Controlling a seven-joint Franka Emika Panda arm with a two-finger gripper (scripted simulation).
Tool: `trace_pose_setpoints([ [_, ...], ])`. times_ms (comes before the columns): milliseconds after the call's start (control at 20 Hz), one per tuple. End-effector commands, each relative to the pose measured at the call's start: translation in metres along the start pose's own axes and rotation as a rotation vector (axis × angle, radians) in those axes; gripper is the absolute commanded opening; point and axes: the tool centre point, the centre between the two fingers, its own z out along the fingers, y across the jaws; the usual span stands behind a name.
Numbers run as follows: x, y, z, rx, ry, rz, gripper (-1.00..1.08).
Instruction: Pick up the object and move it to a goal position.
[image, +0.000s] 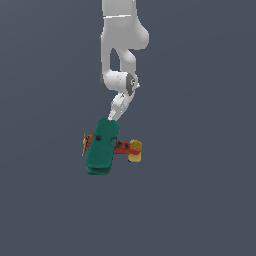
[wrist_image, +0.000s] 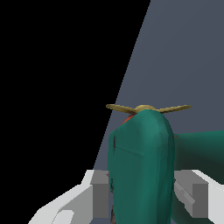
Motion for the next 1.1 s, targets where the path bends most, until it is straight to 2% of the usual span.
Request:
trace_pose_setpoints([
  [0,0.000,0.000,0.002,0.000,0.000,0.000,0.28],
  [50,0.000,0.000,0.002,0.000,0.000,0.000,-1.00],
  [700,0.000,0.000,0.000,-0.001,0.001,-0.001,-1.00],
  [1050,-0.008,-0.006,-0.015,-0.002,0.000,-0.001,-1.00],
])
